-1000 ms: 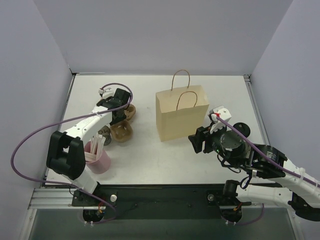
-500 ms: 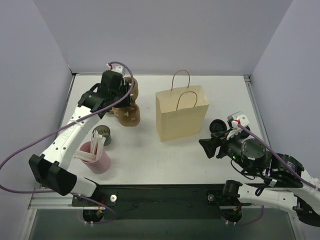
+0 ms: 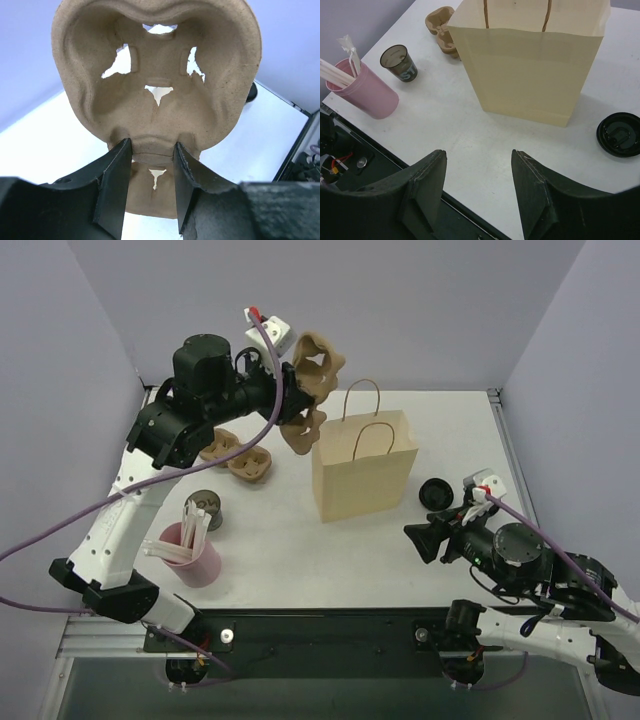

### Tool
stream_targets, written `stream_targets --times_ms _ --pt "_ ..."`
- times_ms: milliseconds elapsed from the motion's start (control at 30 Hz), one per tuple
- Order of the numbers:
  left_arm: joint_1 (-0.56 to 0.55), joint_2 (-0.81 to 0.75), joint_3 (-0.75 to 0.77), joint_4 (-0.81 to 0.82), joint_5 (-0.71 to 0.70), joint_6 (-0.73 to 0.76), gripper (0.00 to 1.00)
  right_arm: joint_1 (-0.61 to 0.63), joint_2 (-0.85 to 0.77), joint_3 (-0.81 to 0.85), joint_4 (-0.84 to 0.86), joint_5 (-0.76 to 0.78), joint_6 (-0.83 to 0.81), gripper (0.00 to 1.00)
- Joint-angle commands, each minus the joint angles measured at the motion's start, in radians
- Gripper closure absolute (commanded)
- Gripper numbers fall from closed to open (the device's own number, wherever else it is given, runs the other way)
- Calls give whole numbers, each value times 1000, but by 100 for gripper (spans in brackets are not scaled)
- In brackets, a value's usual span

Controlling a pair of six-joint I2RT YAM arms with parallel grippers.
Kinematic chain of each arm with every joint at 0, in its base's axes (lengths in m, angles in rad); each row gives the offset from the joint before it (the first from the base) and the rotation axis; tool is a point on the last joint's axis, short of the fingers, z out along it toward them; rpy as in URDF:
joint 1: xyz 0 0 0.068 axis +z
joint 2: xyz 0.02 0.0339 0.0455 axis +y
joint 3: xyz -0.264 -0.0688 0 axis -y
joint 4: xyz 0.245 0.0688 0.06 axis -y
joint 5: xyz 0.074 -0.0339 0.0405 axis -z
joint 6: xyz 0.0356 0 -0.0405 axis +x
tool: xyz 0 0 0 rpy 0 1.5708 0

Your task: Pack the takeout coffee

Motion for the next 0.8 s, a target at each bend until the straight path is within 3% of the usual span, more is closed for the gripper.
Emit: stream_targets --times_ms 0,133,300,367,433,567,600,767 --pt "-20 70 84 30 158 134 75 6 36 22 6 -23 -6 45" --pt "-26 117 112 42 210 173 75 6 72 26 63 -9 -74 45" --pt "-35 202 176 41 302 173 75 4 113 46 187 233 -224 47" --pt "-42 231 199 42 310 183 75 -1 118 23 314 231 -331 48" --pt "-48 249 231 35 312 197 75 -10 118 2 451 169 -494 47" --pt "-49 307 293 -2 316 213 75 -111 158 43 497 32 -581 45" --pt "-49 314 296 -7 316 217 75 -204 165 66 492 -16 -581 44" --pt "-49 335 302 -30 318 239 75 -532 276 184 371 -546 -551 35"
